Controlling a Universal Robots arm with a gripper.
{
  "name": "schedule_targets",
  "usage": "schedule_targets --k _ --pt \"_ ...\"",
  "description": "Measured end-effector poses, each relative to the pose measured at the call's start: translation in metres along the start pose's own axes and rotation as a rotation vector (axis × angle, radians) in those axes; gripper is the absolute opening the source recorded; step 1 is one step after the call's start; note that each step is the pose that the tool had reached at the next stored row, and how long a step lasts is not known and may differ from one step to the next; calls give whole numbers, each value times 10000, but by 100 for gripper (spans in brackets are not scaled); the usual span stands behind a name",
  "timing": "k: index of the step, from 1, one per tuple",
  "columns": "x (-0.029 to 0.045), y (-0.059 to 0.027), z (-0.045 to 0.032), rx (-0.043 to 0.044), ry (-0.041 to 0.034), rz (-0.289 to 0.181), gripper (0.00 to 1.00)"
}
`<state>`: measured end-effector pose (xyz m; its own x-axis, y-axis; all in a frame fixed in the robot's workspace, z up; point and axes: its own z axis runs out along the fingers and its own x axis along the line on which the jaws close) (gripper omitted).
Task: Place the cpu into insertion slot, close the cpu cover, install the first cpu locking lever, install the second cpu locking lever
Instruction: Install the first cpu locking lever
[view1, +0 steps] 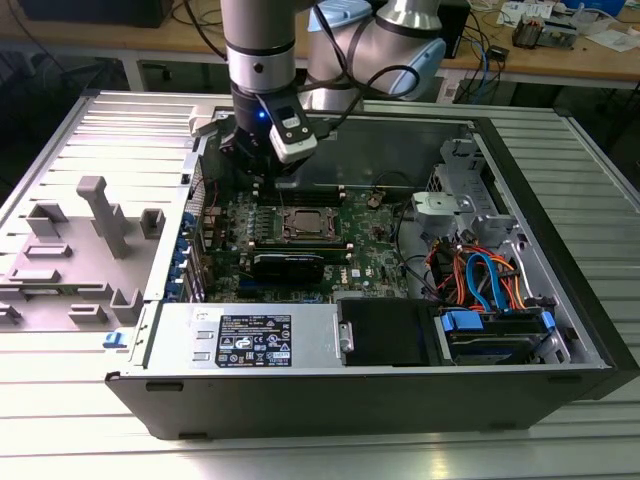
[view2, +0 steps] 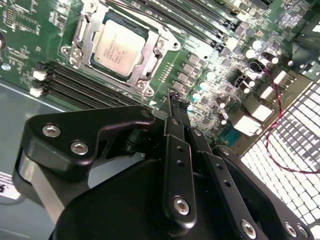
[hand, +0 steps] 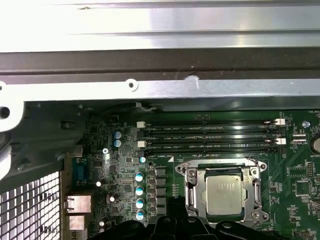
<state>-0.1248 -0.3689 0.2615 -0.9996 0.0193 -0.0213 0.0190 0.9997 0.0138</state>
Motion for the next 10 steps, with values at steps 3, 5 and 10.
schedule_targets --k 3,5,10 --pt "10 15 0 -6 4 -300 11" --pt "13 26 1 -8 6 -414 11" --pt "20 61 1 -9 6 -414 11"
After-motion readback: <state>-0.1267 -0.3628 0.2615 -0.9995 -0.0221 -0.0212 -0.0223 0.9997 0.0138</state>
